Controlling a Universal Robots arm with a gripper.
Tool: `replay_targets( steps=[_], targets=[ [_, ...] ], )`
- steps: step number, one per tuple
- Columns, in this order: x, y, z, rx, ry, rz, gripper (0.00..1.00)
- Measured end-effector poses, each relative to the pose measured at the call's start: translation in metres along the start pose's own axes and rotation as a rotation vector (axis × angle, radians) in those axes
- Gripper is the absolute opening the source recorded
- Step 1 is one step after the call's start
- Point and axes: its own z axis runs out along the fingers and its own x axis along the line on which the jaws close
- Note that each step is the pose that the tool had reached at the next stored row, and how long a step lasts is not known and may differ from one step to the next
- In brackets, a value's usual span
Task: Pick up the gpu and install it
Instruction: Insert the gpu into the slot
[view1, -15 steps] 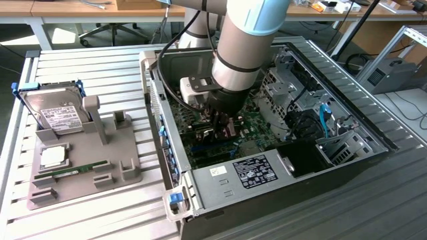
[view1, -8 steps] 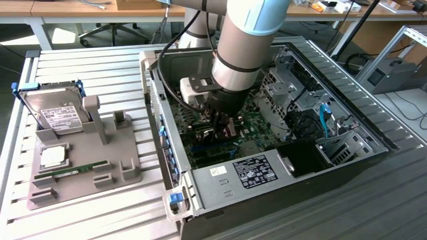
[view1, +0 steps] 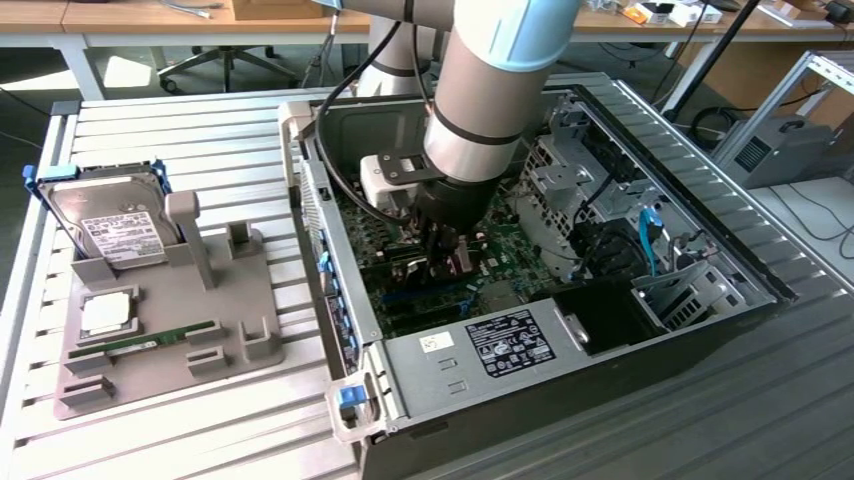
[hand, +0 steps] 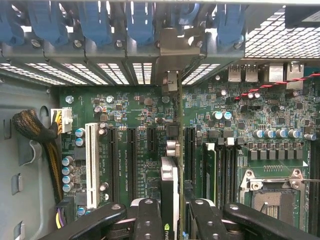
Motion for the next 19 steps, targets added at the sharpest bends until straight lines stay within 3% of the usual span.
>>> replay_targets(
  steps=[16,19],
  targets=[
    [-0.0002,-0.0044,-0.0002,-0.0001,-0.0032,0.0,0.27],
    [-0.0013,-0.0045,-0.0004,-0.0002,-0.0095,0.0,0.27]
  ],
)
